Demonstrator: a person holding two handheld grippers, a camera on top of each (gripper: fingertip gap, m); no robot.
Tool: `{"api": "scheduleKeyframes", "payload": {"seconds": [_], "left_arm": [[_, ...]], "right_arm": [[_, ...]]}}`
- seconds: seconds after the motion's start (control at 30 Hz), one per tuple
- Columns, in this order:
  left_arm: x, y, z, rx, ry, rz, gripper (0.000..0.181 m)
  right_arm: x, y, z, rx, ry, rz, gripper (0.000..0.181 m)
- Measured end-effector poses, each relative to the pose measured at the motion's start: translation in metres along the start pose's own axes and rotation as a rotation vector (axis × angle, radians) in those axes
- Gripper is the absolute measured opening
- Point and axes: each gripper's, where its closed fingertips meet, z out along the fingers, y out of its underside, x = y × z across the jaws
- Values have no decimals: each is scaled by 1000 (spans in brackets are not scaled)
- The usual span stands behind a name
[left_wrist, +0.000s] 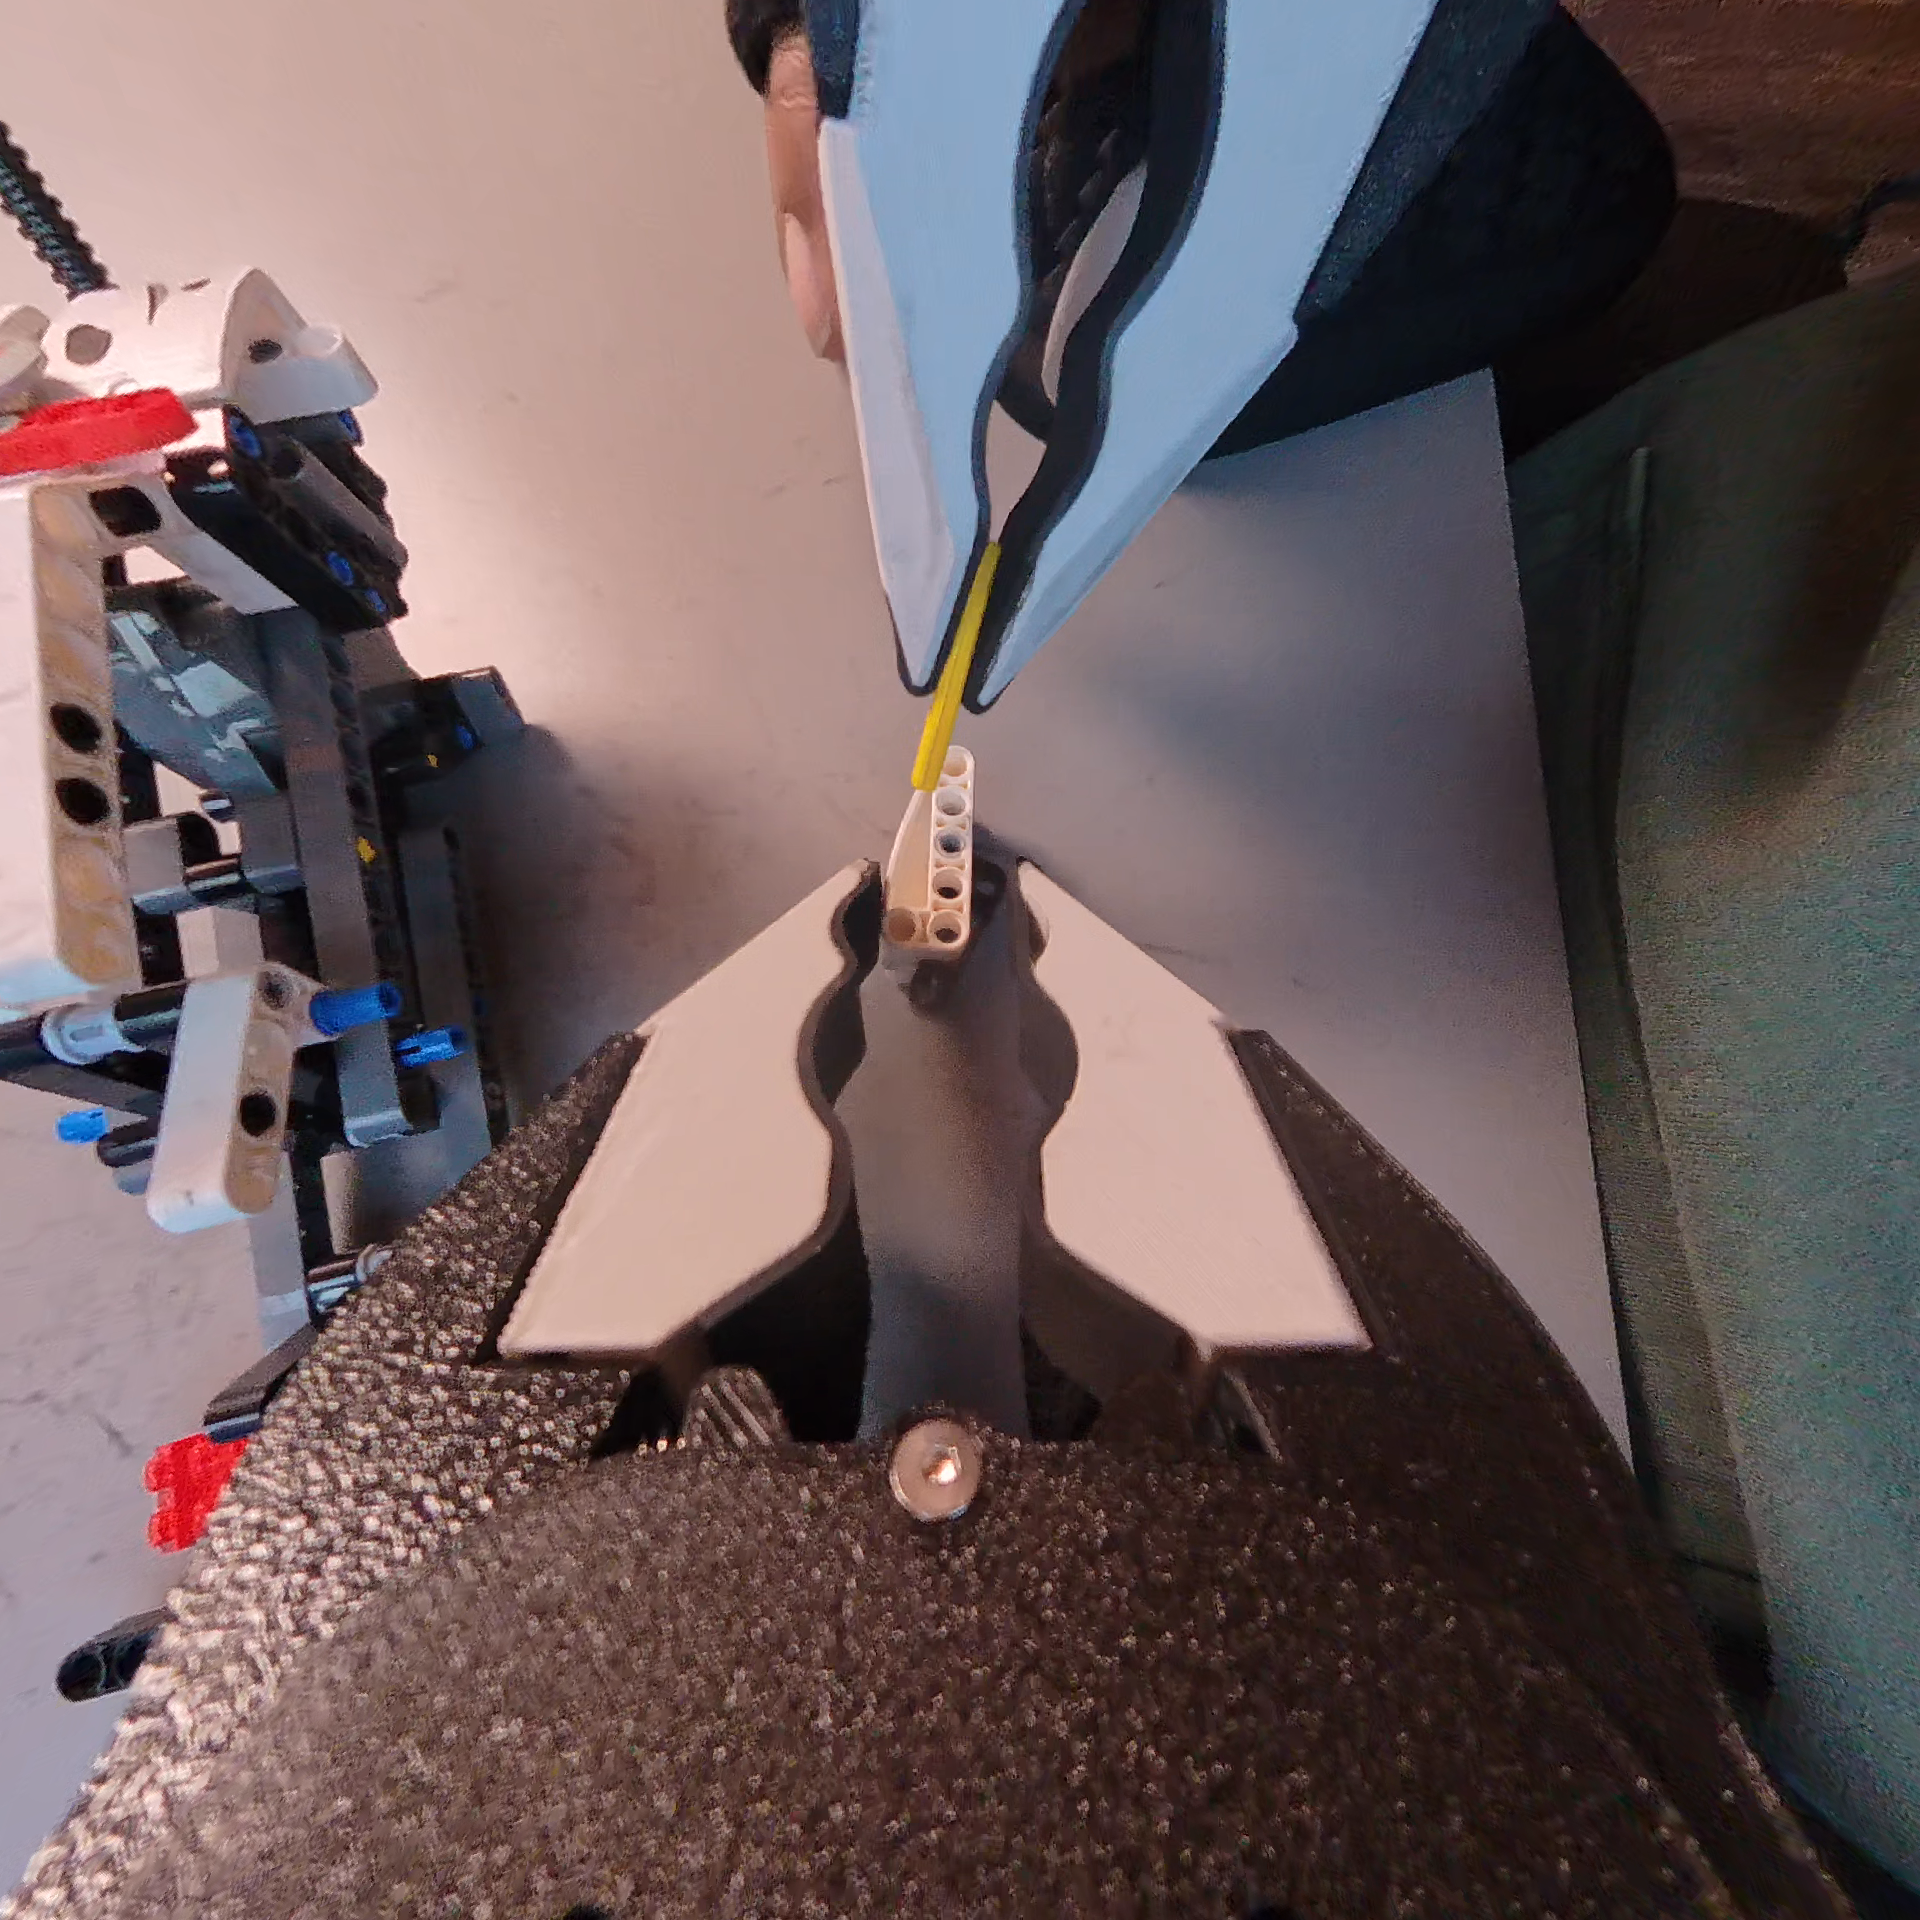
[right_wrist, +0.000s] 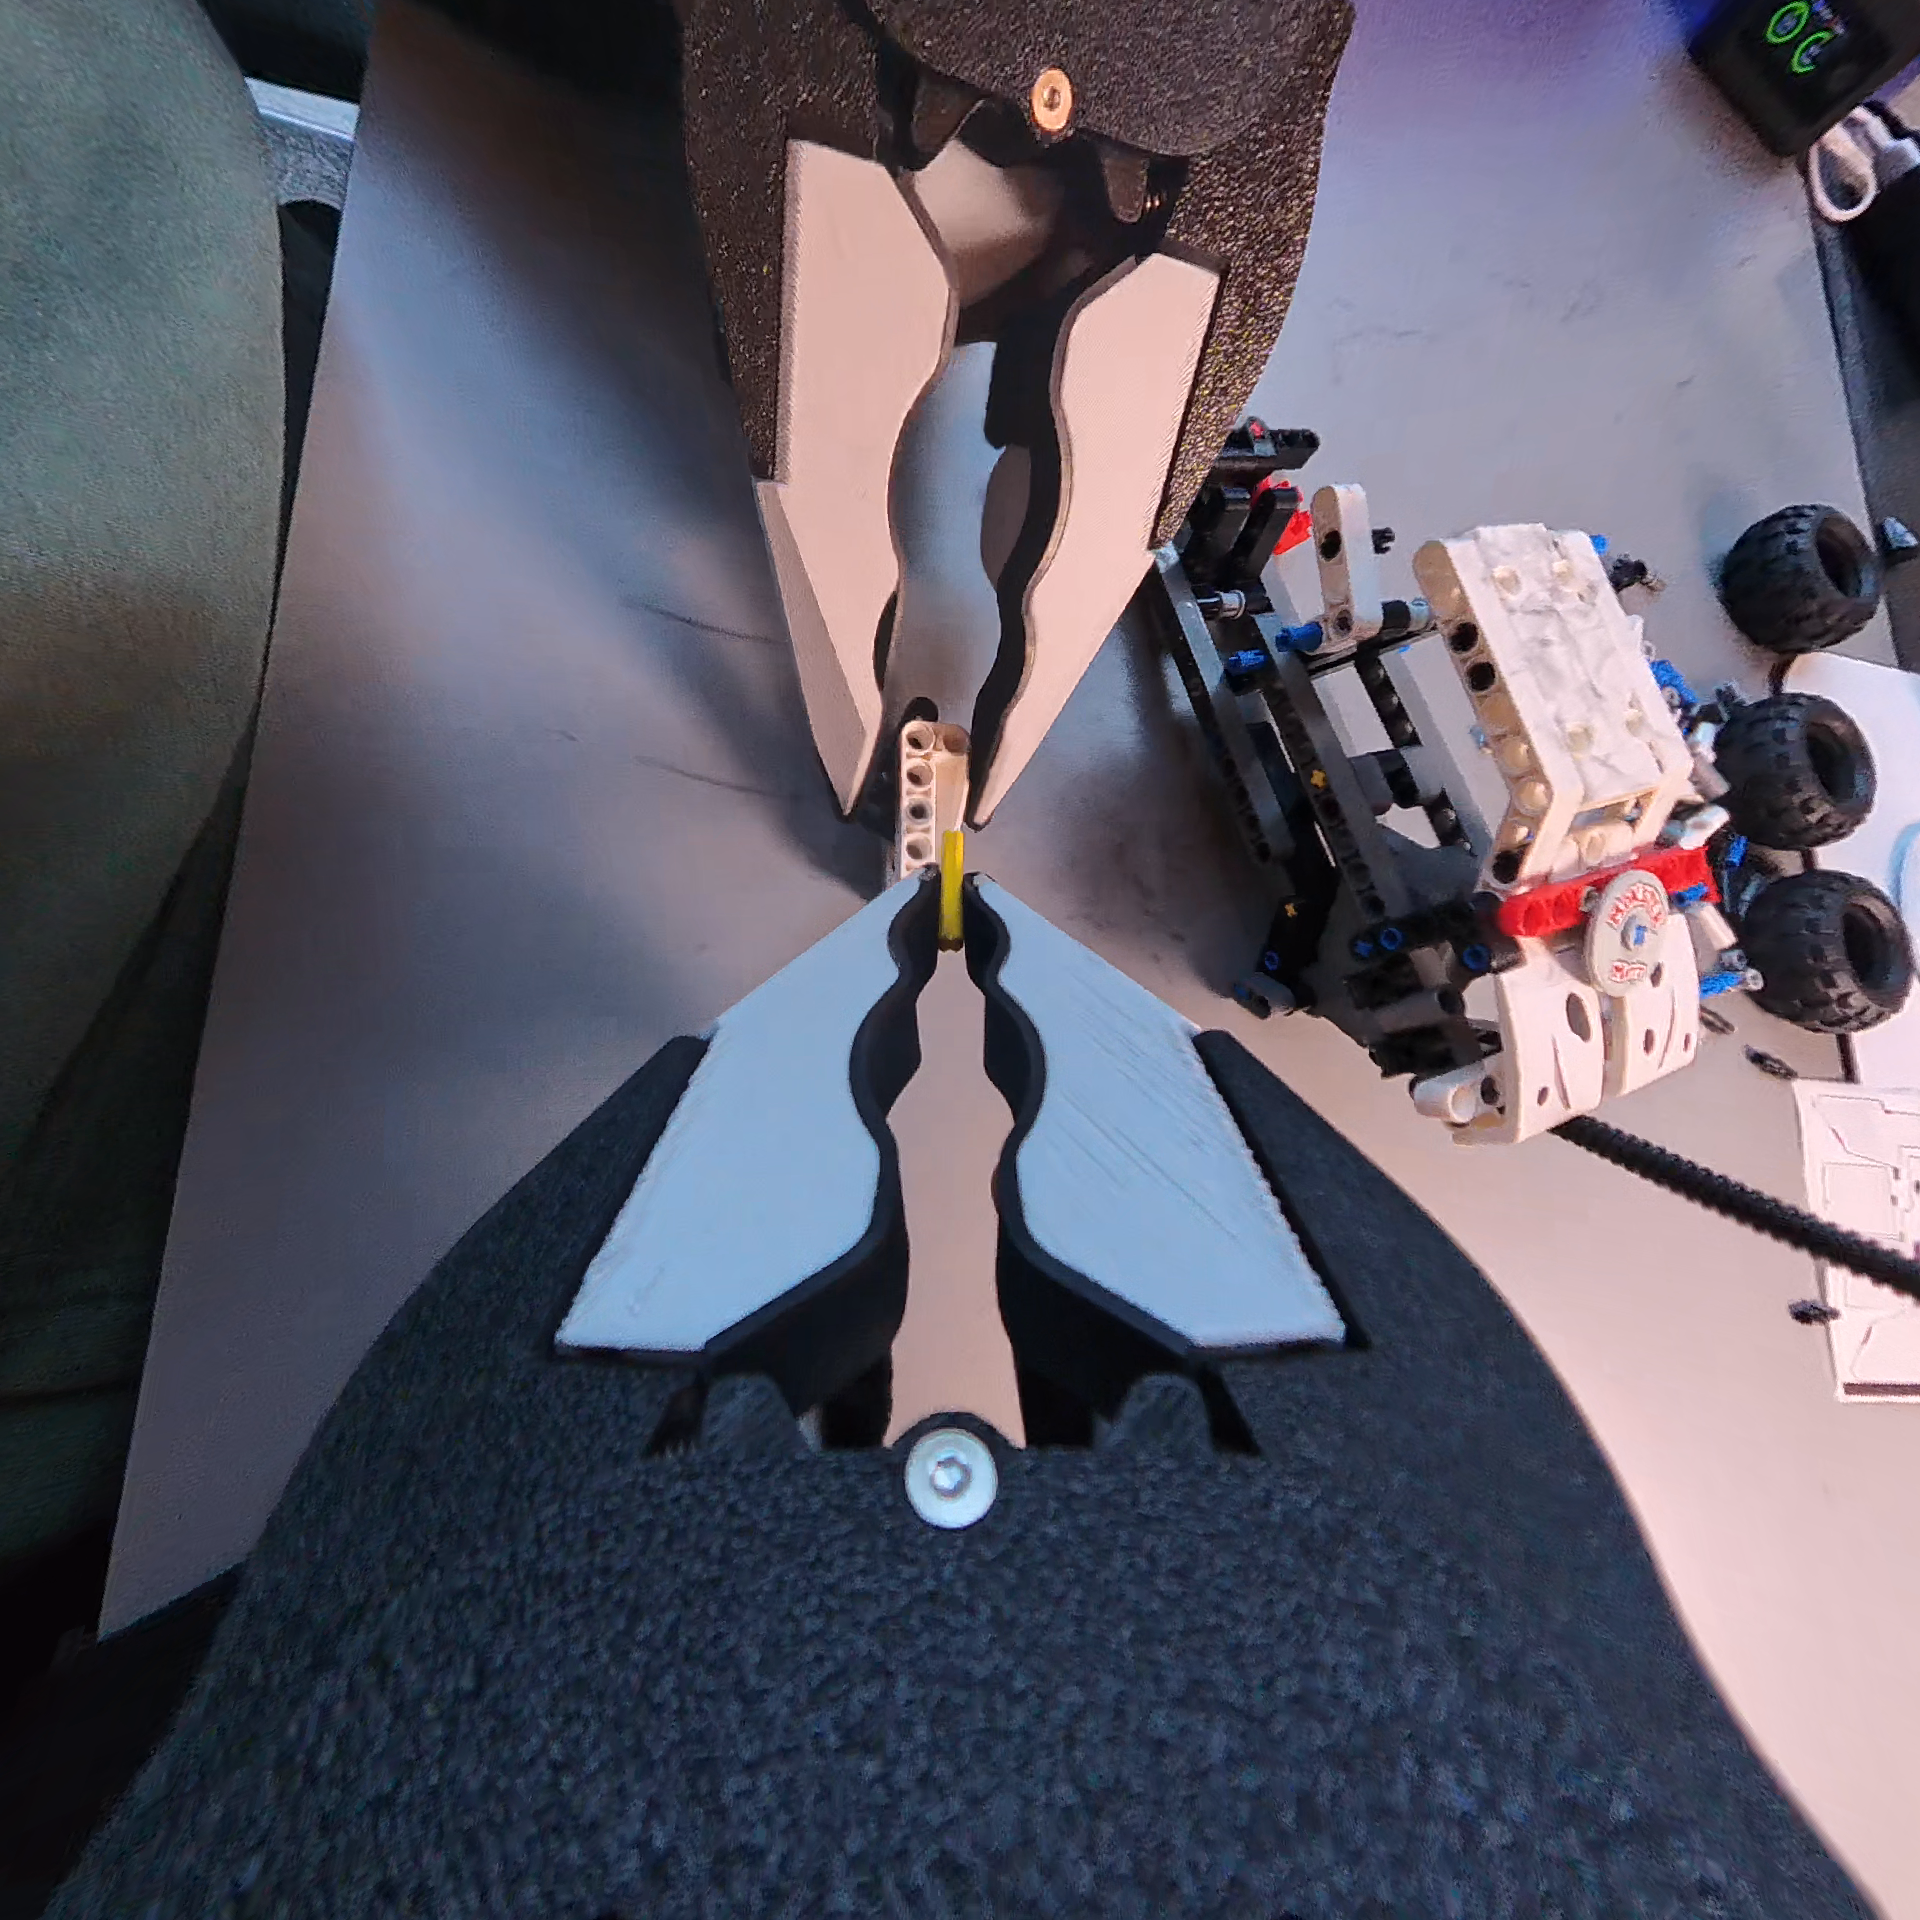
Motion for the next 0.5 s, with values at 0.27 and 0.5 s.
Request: {"api": "scheduleKeyframes", "payload": {"seconds": [0.27, 0.5], "left_arm": [[-4, -12, -17, 84, -58, 41, 11], [-3, 4, -10, 0, -29, 8, 25]], "right_arm": [[-9, 0, 6, -27, -34, -18, 3], [-1, 9, -1, -49, 30, -1, 2]]}}
